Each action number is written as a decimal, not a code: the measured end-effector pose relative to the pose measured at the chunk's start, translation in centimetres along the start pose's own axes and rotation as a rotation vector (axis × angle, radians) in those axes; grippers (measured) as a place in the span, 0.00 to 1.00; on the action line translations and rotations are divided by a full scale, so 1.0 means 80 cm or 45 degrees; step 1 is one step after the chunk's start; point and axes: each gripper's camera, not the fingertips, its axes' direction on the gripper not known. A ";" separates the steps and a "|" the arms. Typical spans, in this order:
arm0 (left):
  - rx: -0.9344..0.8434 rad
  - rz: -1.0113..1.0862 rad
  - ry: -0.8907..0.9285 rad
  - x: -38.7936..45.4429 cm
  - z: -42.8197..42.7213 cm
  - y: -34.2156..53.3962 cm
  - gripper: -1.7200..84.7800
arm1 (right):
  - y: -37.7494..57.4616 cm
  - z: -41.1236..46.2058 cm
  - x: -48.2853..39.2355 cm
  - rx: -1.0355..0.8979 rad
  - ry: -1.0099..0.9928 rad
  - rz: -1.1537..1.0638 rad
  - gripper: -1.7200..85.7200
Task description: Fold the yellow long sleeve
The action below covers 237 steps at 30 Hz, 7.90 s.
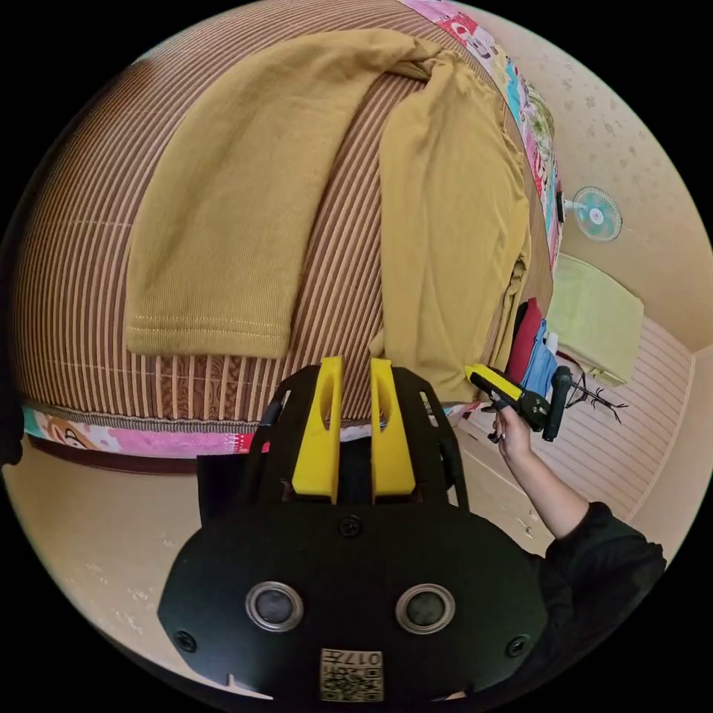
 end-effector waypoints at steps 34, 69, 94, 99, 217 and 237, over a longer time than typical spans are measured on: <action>-0.029 0.244 -0.328 0.017 0.030 0.070 0.13 | 0.212 0.035 0.181 0.051 -0.509 0.590 0.04; -0.011 -0.301 -0.343 -0.015 0.000 0.245 0.03 | 0.289 0.083 0.207 -0.403 -0.517 0.319 0.03; 0.128 -0.481 -0.221 -0.002 -0.064 0.205 0.11 | 0.386 -0.115 0.364 0.800 -0.878 1.427 0.03; 0.181 -0.427 -0.211 -0.002 -0.078 0.206 0.13 | 0.325 -0.227 0.383 1.024 -0.487 1.232 0.03; 0.048 0.061 0.020 0.005 -0.071 -0.026 0.21 | 0.107 -0.079 0.327 0.364 -1.339 0.455 0.13; 0.130 0.928 0.045 0.391 0.016 -0.010 0.08 | 0.287 0.018 0.404 0.420 -1.747 0.878 0.11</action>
